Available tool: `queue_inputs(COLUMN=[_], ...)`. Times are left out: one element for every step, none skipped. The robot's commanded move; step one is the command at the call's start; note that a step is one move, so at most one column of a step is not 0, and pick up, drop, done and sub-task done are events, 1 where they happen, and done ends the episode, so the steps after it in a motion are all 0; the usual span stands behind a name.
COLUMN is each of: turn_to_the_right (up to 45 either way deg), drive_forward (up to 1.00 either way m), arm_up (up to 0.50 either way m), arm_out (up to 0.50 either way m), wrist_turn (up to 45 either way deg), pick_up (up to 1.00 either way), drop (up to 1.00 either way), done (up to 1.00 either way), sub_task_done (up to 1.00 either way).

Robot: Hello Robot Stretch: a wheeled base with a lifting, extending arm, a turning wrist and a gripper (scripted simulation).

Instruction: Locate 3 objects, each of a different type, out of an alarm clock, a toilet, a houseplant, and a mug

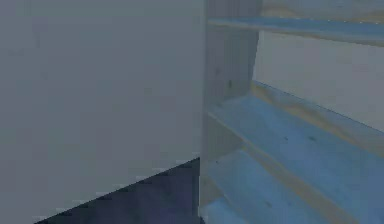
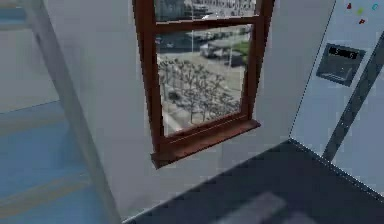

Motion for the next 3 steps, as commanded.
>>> queue_inputs(turn_to_the_right=[-45.0,-45.0,-30.0], drive_forward=[0.00,0.00,0.00], arm_up=[0.00,0.00,0.00], arm_out=[0.00,0.00,0.00], wrist_turn=[0.0,0.0,0.0], pick_up=[0.00,0.00,0.00], drop=[0.00,0.00,0.00], done=[0.00,0.00,0.00], sub_task_done=[0.00,0.00,0.00])
